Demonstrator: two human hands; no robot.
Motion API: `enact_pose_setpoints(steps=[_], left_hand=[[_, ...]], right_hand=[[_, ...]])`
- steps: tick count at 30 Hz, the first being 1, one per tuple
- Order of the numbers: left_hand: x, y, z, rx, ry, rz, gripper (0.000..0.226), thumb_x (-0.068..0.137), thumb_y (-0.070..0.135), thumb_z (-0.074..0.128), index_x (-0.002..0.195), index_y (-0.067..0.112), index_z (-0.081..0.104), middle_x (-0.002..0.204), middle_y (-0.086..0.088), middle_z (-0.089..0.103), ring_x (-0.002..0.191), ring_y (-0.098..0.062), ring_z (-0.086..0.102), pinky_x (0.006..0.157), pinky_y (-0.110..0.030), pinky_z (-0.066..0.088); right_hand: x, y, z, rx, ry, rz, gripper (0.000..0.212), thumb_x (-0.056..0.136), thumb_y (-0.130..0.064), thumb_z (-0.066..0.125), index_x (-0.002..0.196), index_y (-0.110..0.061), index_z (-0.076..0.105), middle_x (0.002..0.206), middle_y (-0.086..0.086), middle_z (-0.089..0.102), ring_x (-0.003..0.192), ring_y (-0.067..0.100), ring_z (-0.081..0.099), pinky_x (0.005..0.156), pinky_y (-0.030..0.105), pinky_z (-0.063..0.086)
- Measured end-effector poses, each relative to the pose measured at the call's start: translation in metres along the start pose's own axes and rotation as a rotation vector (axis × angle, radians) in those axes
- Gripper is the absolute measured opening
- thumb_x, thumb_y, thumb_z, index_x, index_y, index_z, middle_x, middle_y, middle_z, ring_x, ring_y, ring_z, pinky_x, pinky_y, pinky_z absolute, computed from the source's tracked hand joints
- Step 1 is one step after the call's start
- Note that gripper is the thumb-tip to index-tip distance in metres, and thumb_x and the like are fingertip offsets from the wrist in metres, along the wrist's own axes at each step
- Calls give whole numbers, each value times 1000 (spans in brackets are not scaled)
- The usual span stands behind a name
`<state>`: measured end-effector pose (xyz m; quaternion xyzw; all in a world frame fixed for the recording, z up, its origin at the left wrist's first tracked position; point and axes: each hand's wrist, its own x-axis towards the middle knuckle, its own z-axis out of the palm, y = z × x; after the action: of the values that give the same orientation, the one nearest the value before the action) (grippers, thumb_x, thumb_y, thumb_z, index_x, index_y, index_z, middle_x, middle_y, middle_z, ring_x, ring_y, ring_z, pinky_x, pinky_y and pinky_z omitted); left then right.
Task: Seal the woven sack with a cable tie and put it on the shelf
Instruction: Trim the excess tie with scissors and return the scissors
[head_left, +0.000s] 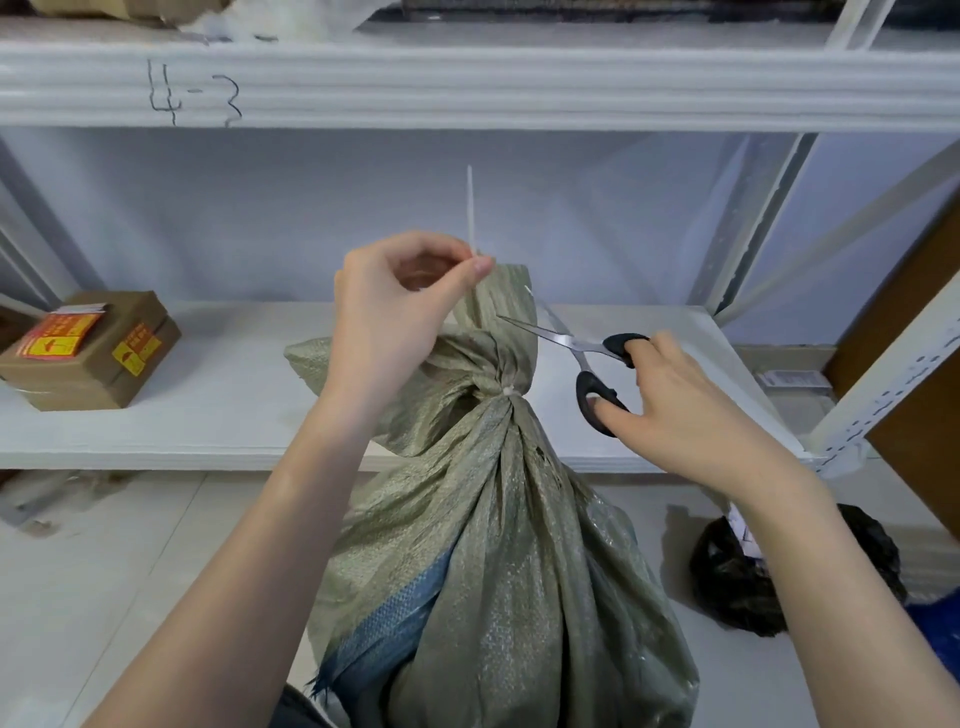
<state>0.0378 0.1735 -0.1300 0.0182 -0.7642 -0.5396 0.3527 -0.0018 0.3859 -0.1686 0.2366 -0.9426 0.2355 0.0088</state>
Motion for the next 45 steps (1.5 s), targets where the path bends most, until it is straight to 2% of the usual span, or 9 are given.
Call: enact_pose_setpoints(steps=[4,7,10,13,17,32,36,41,45], left_hand=[[5,11,-14,-9,11,-20,13,75,23,79,71,33,71,62,16,71,67,-7,68,73,-23,54],[8,19,-20,-9,-15,-64,12,76,23,78,72,32,72,63,10,72,64,-10,68,74,-33,58],[14,28,-26,0,-34,-83,14,77,24,76,71,35,72,62,13,72,62,-9,70,75,-37,58],[23,37,-33,15,-33,-82,14,79,21,75,73,33,72,64,15,72,61,-6,69,73,-32,57],[37,45,-40,25,-49,-113,9,81,20,73,74,27,73,67,14,72,59,-5,69,72,-31,57],[66,47,-51,-15,-94,-121,18,87,15,65,74,28,69,72,8,71,61,-5,67,65,-30,57],[67,45,-49,-51,-91,-124,11,87,16,66,80,23,71,75,12,71,66,-10,69,66,-32,58],[62,46,-45,-45,-118,-102,19,88,13,64,79,29,70,90,9,71,66,-8,69,66,-30,57],[53,49,-38,-40,-140,-83,20,88,12,64,79,29,70,95,5,71,65,-8,69,67,-29,56]], right_hand=[[-1,-12,-29,100,18,7,44,92,-34,42,131,-17,31,110,-4,28,105,16,39,84,28,32],[8,-27,-61,7,91,-31,13,93,-30,43,86,-19,45,85,1,44,73,22,49,63,36,39],[19,-49,-92,-17,222,-48,30,88,-24,54,60,-20,47,55,2,46,54,24,45,51,33,33],[43,-79,-113,81,440,-62,16,80,-26,66,70,-15,61,56,5,55,57,26,52,57,35,43],[102,-106,-131,7,586,-30,27,75,-29,70,95,-14,59,97,13,66,93,36,57,70,35,40],[224,-127,-136,-90,370,81,20,79,-18,67,85,0,71,90,17,70,85,31,61,76,37,55],[224,-122,-132,-48,335,71,28,84,-22,61,87,5,70,75,19,64,76,32,58,67,33,46],[197,-129,-134,1,529,-111,24,88,-11,45,91,-8,69,97,9,66,90,27,57,74,31,43],[144,-136,-134,162,385,-333,29,80,-3,48,99,-17,65,92,2,63,77,16,52,63,18,40]])
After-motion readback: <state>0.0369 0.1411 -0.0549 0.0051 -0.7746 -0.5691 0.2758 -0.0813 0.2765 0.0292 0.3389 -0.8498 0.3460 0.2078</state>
